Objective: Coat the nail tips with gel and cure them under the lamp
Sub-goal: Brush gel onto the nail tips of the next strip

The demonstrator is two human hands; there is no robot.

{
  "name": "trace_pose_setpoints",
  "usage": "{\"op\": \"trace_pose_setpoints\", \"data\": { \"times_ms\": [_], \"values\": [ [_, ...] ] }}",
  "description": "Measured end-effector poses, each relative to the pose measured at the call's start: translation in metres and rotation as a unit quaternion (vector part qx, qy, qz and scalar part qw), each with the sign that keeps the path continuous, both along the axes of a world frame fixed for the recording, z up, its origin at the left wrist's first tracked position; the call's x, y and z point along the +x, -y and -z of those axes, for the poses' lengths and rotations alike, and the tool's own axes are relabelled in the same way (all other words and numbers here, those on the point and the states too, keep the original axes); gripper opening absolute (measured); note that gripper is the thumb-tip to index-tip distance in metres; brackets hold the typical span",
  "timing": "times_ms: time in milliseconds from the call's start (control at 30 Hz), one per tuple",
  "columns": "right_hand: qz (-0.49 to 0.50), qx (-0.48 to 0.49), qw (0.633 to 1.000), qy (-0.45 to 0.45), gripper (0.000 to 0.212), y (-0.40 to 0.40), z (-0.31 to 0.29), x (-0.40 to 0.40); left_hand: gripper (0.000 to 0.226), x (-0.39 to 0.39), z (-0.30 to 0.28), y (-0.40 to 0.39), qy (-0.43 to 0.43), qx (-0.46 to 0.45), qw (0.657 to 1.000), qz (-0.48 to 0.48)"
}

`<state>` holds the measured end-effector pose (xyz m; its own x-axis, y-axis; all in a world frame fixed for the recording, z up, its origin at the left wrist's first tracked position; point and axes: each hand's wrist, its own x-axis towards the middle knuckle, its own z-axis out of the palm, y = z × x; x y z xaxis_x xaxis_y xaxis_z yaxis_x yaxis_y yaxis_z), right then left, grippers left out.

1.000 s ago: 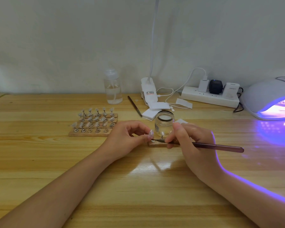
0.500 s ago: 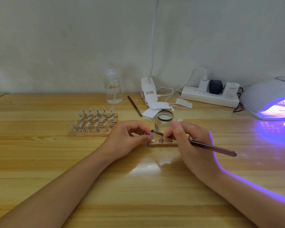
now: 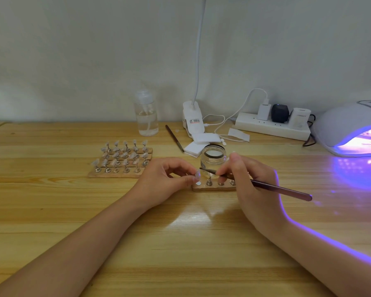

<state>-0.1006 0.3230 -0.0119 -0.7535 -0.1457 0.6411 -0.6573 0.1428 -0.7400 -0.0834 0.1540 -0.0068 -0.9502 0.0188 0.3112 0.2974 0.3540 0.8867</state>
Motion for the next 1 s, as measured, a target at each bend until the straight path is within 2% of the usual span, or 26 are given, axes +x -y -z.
{"op": "trace_pose_setpoints", "data": {
  "times_ms": [500,700,1000],
  "values": [
    [-0.043,0.001,0.999,-0.023,0.040,0.0005,0.0020,0.0020,0.021,-0.0001,-0.0011,-0.0006,0.006,-0.003,1.000,-0.006],
    [-0.021,-0.025,0.999,0.002,0.042,-0.0009,0.0022,0.0016,0.019,0.0004,-0.0021,-0.0016,0.007,0.004,1.000,-0.006],
    [-0.005,0.013,1.000,-0.004,0.036,0.0027,0.0020,-0.0010,0.018,-0.0002,-0.0010,-0.0011,0.008,-0.004,1.000,-0.015]
  ]
}}
